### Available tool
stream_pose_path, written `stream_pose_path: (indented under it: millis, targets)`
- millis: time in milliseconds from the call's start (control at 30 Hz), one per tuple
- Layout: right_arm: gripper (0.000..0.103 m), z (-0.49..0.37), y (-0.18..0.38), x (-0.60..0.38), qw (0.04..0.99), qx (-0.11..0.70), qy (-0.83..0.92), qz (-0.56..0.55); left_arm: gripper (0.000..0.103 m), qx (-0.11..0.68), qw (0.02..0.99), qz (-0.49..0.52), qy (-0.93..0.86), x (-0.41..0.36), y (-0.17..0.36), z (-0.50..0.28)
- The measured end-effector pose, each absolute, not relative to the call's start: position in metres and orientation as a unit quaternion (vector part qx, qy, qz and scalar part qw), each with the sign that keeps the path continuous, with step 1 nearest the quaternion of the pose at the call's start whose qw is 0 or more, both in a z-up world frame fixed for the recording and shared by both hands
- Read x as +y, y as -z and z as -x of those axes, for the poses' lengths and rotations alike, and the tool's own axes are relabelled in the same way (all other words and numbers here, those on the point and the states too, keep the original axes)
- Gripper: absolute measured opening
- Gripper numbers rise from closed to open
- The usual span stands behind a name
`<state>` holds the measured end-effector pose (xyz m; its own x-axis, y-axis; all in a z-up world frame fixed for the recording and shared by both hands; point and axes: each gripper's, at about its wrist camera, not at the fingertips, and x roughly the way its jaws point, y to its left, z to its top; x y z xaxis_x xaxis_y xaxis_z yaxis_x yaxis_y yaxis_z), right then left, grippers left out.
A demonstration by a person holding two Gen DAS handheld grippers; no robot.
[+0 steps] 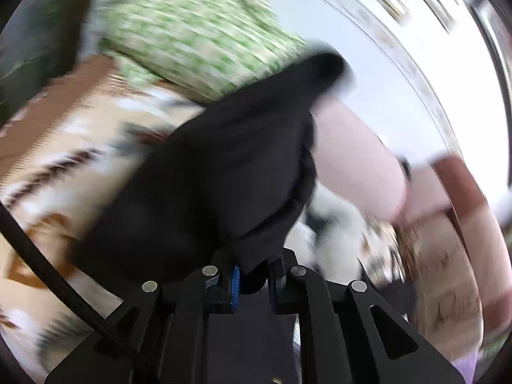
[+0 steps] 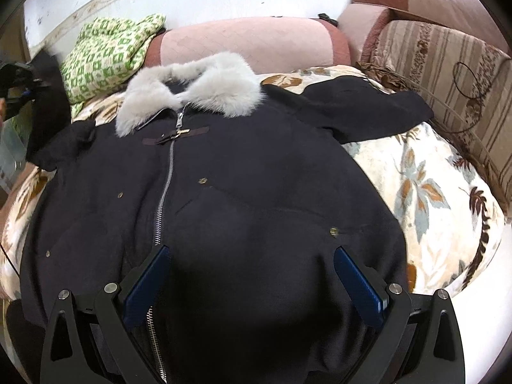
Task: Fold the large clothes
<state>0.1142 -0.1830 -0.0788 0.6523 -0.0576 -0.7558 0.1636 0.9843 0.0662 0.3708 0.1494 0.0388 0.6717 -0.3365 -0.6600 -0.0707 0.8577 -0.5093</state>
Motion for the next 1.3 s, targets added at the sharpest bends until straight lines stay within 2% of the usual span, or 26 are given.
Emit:
stream_pose_path:
  millis: [100,167,200,233,300,400,600,800,933,1000,1067,1100,1133,1167,1200,1233,1300]
  targets:
    - [0.103,-0.108,0.077,-0.193,0.907,0.408,0.069,-0.076,0.013,0.428,0.864,0.233,0.129,0.080,-0.019,-0.372]
    - [0.103,-0.105,0.077,-0.202,0.906,0.408,0.073,-0.087,0.018,0.447,0.857,0.209,0.147,0.040,-0.004,-0.370]
    - [0.103,-0.104,0.077,-0.205,0.905,0.409,0.075,-0.093,0.025,0.458,0.853,0.194,0.157,0.023,0.004,-0.368]
    - [0.103,-0.102,0.076,-0.209,0.904,0.409,0.076,-0.097,0.040,0.474,0.844,0.181,0.176,0.004,0.014,-0.363]
    - [0.103,-0.100,0.075,-0.215,0.904,0.407,0.078,-0.104,0.059,0.487,0.827,0.187,0.210,-0.014,0.026,-0.350]
    - [0.103,-0.099,0.072,-0.222,0.904,0.405,0.079,-0.107,0.072,0.484,0.820,0.203,0.228,-0.010,0.030,-0.324]
    - [0.103,-0.130,0.069,-0.225,0.900,0.413,0.040,-0.134,0.079,0.431,0.874,0.175,0.138,0.050,0.021,-0.303]
    - [0.103,-0.211,0.073,-0.201,0.903,0.409,-0.006,-0.131,0.079,0.361,0.928,0.064,-0.068,0.107,0.037,-0.297]
    - [0.103,-0.283,0.091,-0.187,0.901,0.421,0.014,-0.109,0.079,0.366,0.923,0.061,-0.097,0.130,0.039,-0.303]
    - [0.101,-0.318,0.103,-0.189,0.886,0.442,0.009,-0.141,0.079,0.366,0.922,0.079,-0.104,0.142,0.035,-0.304]
    - [0.094,-0.339,0.113,-0.193,0.866,0.461,-0.011,-0.194,0.079,0.368,0.918,0.093,-0.113,0.156,0.032,-0.300]
    - [0.083,-0.347,0.117,-0.194,0.855,0.470,-0.022,-0.218,0.079,0.370,0.916,0.103,-0.119,0.163,0.031,-0.301]
    - [0.055,-0.351,0.119,-0.193,0.848,0.477,-0.029,-0.230,0.079,0.372,0.913,0.109,-0.123,0.164,0.032,-0.304]
    - [0.040,-0.356,0.122,-0.190,0.836,0.491,-0.039,-0.241,0.079,0.376,0.910,0.116,-0.128,0.169,0.035,-0.306]
    - [0.016,-0.358,0.124,-0.187,0.830,0.499,-0.053,-0.245,0.079,0.382,0.906,0.127,-0.133,0.175,0.038,-0.308]
    - [0.008,-0.358,0.120,-0.184,0.830,0.499,-0.066,-0.242,0.079,0.387,0.902,0.137,-0.135,0.178,0.042,-0.310]
    - [0.007,-0.348,0.104,-0.187,0.846,0.482,-0.052,-0.221,0.079,0.401,0.893,0.153,-0.136,0.182,0.049,-0.313]
